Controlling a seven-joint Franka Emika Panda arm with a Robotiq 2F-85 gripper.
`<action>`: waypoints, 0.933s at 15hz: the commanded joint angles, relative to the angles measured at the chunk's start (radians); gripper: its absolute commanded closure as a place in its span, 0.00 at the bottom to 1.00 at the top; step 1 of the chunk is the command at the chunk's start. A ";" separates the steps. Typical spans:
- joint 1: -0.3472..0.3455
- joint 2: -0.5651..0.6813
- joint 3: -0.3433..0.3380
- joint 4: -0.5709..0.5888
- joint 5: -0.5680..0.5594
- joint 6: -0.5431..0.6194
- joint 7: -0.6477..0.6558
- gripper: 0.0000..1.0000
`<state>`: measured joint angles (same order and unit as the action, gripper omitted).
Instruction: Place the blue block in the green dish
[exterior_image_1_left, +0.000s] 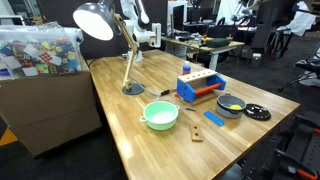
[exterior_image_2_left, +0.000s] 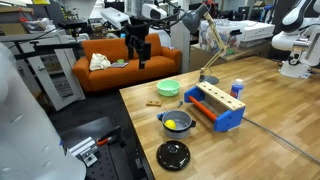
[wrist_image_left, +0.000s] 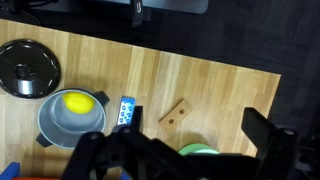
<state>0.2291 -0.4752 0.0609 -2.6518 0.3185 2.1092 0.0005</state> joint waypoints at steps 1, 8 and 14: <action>-0.016 -0.001 0.015 0.002 0.007 -0.004 -0.006 0.00; -0.013 0.012 0.027 0.007 0.012 0.002 -0.005 0.00; -0.020 0.044 0.045 0.013 -0.011 0.046 0.018 0.00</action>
<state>0.2294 -0.4616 0.0765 -2.6460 0.3222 2.1181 0.0027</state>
